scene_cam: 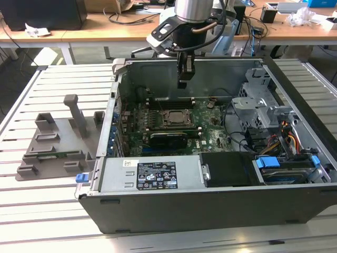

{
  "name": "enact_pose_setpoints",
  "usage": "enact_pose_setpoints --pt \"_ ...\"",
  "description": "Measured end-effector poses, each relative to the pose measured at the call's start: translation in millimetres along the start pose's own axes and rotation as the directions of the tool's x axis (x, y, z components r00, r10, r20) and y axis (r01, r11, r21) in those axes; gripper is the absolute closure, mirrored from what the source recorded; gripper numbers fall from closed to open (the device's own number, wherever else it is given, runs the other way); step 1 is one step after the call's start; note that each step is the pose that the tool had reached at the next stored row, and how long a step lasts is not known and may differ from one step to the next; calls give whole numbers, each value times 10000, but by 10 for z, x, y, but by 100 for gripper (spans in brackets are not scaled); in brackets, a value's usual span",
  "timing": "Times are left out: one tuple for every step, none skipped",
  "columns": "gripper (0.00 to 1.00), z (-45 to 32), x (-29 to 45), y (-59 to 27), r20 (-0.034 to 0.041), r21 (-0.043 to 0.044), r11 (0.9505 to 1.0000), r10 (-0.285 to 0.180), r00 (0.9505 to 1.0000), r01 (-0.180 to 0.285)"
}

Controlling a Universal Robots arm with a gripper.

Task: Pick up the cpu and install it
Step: 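Install the first cpu locking lever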

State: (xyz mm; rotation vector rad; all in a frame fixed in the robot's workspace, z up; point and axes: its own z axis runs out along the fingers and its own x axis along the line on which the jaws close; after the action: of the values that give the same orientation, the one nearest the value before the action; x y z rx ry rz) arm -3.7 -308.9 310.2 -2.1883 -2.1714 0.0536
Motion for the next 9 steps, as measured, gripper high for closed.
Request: enact_pose_setpoints --pt "89 -1 0 0 8 3 9999 -104 9999 104" --pt "89 -1 0 0 19 5 9996 -268 9996 268" --pt "89 0 0 0 28 8 9991 -428 9991 428" --pt "89 0 0 0 40 11 9982 -607 9981 607" --pt "89 0 0 0 56 16 9964 -849 9964 849" --pt "89 0 0 0 76 24 9931 -1172 9931 1172" --pt "89 0 0 0 87 28 9910 -1336 9910 1336" --pt "89 0 0 0 95 31 9891 -1470 9891 1470" --pt "89 0 0 0 110 38 9854 -1703 9853 1703"
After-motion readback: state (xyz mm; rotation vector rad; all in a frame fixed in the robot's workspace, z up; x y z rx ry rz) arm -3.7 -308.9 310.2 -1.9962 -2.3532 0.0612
